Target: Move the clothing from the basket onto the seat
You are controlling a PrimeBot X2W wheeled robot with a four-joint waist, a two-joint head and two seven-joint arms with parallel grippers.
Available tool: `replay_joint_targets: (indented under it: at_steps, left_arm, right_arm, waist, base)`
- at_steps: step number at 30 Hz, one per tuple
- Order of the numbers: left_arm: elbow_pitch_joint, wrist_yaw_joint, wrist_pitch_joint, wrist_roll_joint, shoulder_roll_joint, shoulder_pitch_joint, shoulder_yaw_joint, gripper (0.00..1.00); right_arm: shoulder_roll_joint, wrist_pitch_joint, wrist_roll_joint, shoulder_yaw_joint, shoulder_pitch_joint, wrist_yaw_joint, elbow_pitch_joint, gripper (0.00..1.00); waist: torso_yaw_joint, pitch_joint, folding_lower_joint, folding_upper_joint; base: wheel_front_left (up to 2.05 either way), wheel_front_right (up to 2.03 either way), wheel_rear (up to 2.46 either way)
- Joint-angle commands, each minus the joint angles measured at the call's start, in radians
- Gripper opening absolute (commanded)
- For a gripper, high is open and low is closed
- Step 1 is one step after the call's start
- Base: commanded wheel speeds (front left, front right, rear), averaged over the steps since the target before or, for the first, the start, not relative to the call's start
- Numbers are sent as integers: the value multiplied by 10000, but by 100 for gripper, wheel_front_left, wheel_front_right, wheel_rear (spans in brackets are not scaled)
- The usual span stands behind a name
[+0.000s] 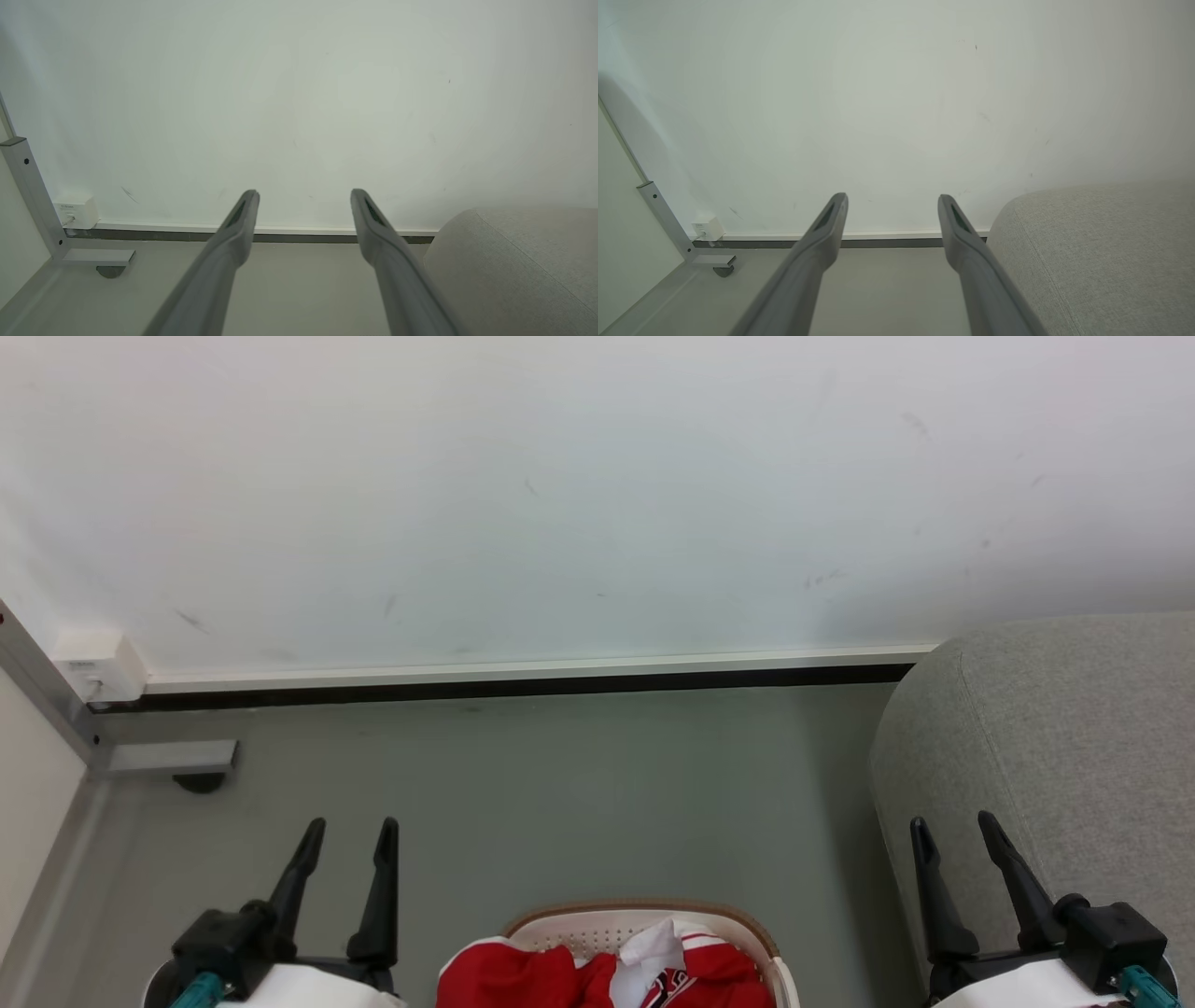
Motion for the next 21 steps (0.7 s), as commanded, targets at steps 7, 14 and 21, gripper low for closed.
replay_joint_targets:
  at_steps: [7, 14, 21]
  left_arm:
    - [7, -88, -228, 691, 38, -155, 25, 100]
    - [-8, -129, -334, 1173, -2, -153, 27, 100]
    - [16, -197, -442, 1635, -31, -202, 17, 100]
  right_arm:
    - [116, -63, -752, -136, -82, -18, -69, 100]
    - [240, -72, -1275, -220, -80, -19, -58, 100]
    - [343, -84, -1789, -283, -169, -21, 7, 100]
  waist:
    - [9, 56, 0, 0]
    - [-17, 122, 0, 0]
    - [-82, 162, 0, 0]
  base:
    - [0, 0, 0]
    - [0, 0, 0]
    - [0, 0, 0]
